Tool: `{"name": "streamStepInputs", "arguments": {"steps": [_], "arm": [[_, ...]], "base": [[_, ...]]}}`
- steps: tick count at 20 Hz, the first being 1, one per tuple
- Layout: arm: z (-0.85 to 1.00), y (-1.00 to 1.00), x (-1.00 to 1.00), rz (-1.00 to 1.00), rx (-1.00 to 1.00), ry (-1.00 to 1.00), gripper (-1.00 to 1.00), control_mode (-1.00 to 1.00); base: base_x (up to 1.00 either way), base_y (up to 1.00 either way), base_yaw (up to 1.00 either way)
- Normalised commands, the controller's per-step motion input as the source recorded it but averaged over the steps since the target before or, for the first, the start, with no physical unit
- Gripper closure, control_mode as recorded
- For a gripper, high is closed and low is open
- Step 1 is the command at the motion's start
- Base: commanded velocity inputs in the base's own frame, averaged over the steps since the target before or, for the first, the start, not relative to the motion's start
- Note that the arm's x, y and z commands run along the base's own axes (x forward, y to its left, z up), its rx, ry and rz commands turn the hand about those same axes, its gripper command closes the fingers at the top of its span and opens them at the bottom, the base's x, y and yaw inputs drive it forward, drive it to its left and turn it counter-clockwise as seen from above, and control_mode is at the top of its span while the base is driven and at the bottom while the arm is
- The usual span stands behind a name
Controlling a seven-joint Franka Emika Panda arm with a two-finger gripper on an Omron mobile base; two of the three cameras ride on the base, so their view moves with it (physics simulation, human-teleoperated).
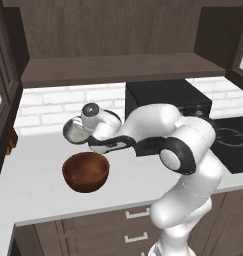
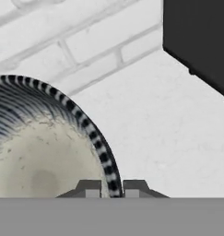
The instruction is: Pick up the bowls on the counter and stack them on top of one another in the open cabinet. Place the smaller bowl on top of the larger bowl.
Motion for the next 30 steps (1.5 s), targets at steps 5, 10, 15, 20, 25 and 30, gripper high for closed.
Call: {"name": "streamStepInputs", "arguments": {"steps": [5,10,15,20,25,30], "arm": [[0.55,-0.04,-1.0,-0.03,0.07,-0.03,1.0,-1.0],[0.13,0.0,-0.98,0.0,0.02,0.19,1.0,-1.0],[-0.22,0.01,-0.33,0.0,-0.02,0.29,1.0,-1.0],[-0.31,0.17,0.11,0.0,-0.05,0.09,1.0,-1.0],[-0.27,0.4,0.14,0.0,-0.05,0.06,-1.0,-1.0],[0.14,0.12,0.09,0.0,0.0,0.01,-1.0,-1.0]], "base": [[0.0,0.0,0.0],[0.0,0.0,0.0],[0.0,0.0,0.0],[0.0,0.0,0.0],[0.0,0.0,0.0],[0.0,0.0,0.0]]}}
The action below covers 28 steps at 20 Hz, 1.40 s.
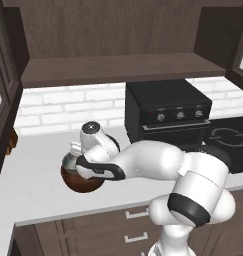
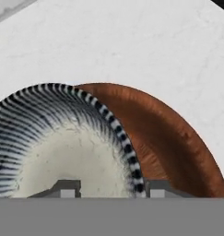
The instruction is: Pick up the bowls on the counter and stack them on top of one another in the open cabinet. Place the smaller bowl on top of the larger bowl.
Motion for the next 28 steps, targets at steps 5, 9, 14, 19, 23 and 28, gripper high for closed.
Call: {"name": "streamStepInputs", "arguments": {"steps": [5,9,14,19,23,28], "arm": [[0.62,-0.62,-0.43,0.0,0.1,0.0,-1.0,-1.0],[0.11,-0.72,-0.44,0.01,0.02,0.1,-1.0,-1.0],[-0.59,-0.07,0.01,0.21,-0.1,0.16,-1.0,-1.0],[-0.5,0.04,0.08,0.16,-0.06,0.13,-1.0,-1.0],[-0.48,0.23,0.14,0.09,-0.02,0.03,-1.0,-1.0],[-0.33,0.31,0.14,0.02,0.0,0.0,1.0,-1.0]], "base": [[0.0,0.0,0.0],[0.0,0.0,0.0],[0.0,0.0,0.0],[0.0,0.0,0.0],[0.0,0.0,0.0],[0.0,0.0,0.0]]}}
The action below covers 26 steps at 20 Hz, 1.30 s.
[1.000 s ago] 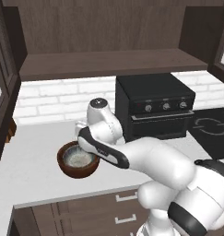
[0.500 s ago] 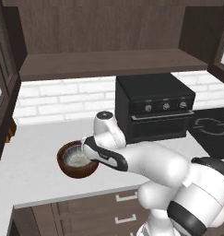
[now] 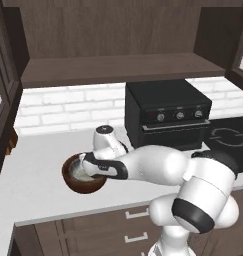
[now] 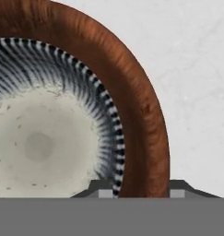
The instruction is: Pick up the bowls on the counter and stack them on top of one another in the open cabinet. Place the smaller bowl on top of the larger bowl.
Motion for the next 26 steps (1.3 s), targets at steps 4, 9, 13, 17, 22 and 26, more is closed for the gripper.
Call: {"name": "streamStepInputs", "arguments": {"steps": [4,9,13,17,22,26], "arm": [[0.01,0.0,0.01,0.0,0.0,0.0,1.0,-1.0],[0.46,-0.33,-0.41,-0.08,0.11,-0.18,1.0,-1.0],[0.95,-0.71,-0.76,-0.26,0.21,-0.28,1.0,-1.0],[1.0,-0.73,-0.58,-0.3,0.2,-0.38,1.0,-1.0],[1.0,-0.68,-0.46,-0.33,0.22,-0.39,1.0,-1.0],[1.0,-0.57,-0.35,-0.31,0.25,-0.32,1.0,-1.0]], "base": [[0.0,0.0,0.0],[0.0,0.0,0.0],[0.0,0.0,0.0],[0.0,0.0,0.0],[0.0,0.0,0.0],[0.0,0.0,0.0]]}}
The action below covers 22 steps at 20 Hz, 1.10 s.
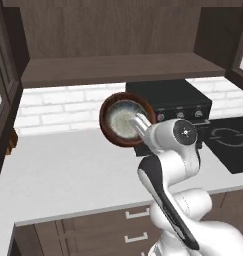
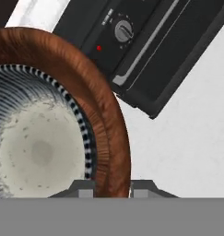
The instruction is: Pick up the bowls on the counter and stack them on top of one another in the open cabinet. Place the smaller bowl on top of the larger bowl.
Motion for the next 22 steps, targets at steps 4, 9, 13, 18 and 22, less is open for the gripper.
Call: {"name": "streamStepInputs", "arguments": {"steps": [4,9,13,18,22], "arm": [[1.0,-0.36,-0.16,-0.29,0.22,-0.26,1.0,-1.0],[1.0,-0.11,0.07,-0.24,0.21,-0.2,1.0,-1.0],[0.99,0.0,0.81,-0.17,0.16,0.05,1.0,-1.0],[0.98,0.0,0.98,-0.11,0.12,0.19,1.0,-1.0],[0.18,0.0,0.41,-0.02,0.0,0.08,1.0,-1.0]], "base": [[0.0,0.0,0.0],[0.0,0.0,0.0],[0.0,0.0,0.0],[0.0,0.0,0.0],[0.0,0.0,0.0]]}}
